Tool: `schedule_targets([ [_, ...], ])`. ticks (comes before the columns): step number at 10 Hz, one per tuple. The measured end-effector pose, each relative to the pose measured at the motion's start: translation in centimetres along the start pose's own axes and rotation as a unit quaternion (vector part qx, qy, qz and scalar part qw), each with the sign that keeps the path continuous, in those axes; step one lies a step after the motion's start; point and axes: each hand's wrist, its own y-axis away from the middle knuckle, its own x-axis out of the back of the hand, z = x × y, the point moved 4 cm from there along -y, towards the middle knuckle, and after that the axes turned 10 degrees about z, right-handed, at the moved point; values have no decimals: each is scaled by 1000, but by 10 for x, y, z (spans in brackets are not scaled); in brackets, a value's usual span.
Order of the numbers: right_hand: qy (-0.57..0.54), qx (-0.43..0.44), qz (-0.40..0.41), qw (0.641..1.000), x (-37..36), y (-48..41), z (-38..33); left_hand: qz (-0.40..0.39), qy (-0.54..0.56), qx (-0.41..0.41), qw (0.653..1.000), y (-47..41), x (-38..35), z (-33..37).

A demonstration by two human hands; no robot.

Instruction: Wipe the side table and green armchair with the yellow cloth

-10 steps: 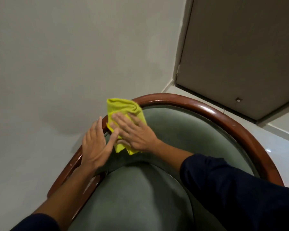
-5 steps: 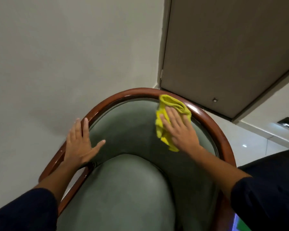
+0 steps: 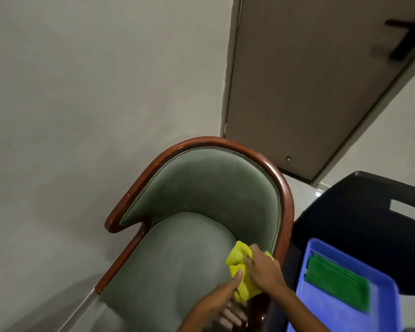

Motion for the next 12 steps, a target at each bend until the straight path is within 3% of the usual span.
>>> schedule_targets([
  [1,-321,-130,-70,935,-7,30,7,81,154,-85,981,19,-10,0],
  [2,-475,-163,-82,861,-5,45,17,92,184,-164,965,36,-11,12],
  [3,-674,-239,-135,686,2,63,43,74,107,-244,961,66,-26,44],
  [4,-723,-291,-105,618,11,69,82,18,64,-275,959,81,-55,70],
  [5,-796,-304,-80,517,15,82,154,-75,46,-264,961,86,-108,101],
  [6,-832,-283,-72,472,15,101,204,-74,19,-245,967,72,-142,108],
  [7,-818,-309,-26,484,10,126,279,18,-94,-230,968,31,-174,91],
  [9,-636,-399,-17,660,-53,157,369,110,-180,-171,962,-52,-236,19],
  [10,-494,-411,0,766,-84,152,382,83,-271,-183,941,-70,-251,-19],
  [11,-348,-422,-22,837,-92,153,384,73,-380,-248,888,-61,-247,-40],
  [12,-189,-387,-14,902,-77,158,382,155,-421,-323,833,-31,-229,-53],
])
